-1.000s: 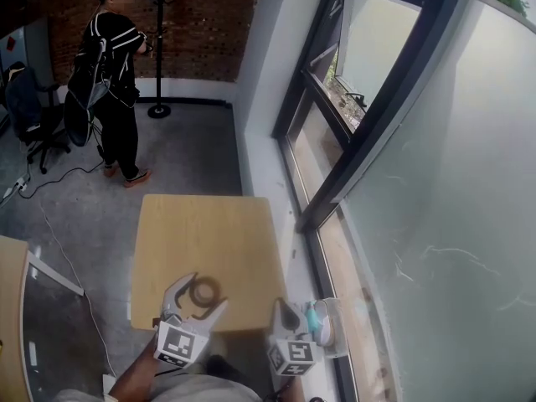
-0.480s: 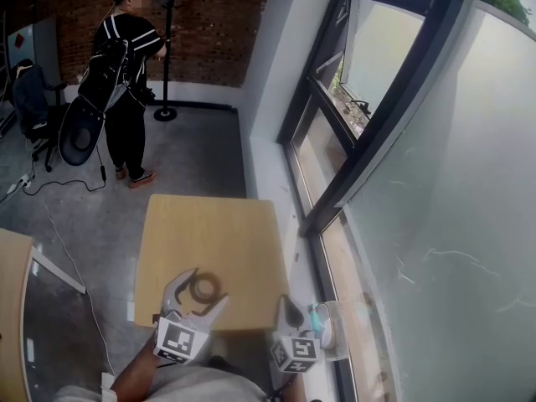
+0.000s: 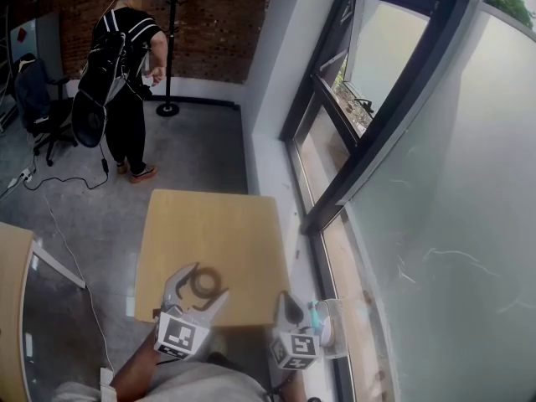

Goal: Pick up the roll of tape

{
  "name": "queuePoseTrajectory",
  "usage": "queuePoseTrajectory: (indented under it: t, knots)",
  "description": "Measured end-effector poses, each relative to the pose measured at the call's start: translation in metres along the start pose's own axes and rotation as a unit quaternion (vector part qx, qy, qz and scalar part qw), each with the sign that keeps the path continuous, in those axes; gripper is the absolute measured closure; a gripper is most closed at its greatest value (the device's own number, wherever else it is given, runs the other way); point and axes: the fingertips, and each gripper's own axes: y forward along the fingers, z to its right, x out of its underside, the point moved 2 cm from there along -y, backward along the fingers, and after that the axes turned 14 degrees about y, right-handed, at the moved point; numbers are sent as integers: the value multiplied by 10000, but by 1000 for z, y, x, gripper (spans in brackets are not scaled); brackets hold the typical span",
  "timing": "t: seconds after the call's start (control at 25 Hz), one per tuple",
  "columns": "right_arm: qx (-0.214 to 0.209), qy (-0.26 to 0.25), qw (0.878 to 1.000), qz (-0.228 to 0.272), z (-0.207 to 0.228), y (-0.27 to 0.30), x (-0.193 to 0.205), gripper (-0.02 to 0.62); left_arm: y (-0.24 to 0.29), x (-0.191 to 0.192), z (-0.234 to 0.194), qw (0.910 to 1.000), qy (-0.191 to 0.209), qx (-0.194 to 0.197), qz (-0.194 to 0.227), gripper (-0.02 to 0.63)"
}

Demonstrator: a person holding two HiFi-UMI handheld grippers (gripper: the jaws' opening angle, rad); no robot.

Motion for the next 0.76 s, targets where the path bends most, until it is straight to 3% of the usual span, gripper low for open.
queuePoseTrajectory:
  t: [0.76]
  knots:
    - [51, 40, 10000, -48, -4, -11, 7, 581, -7, 2, 4, 10000, -7, 86, -45, 265]
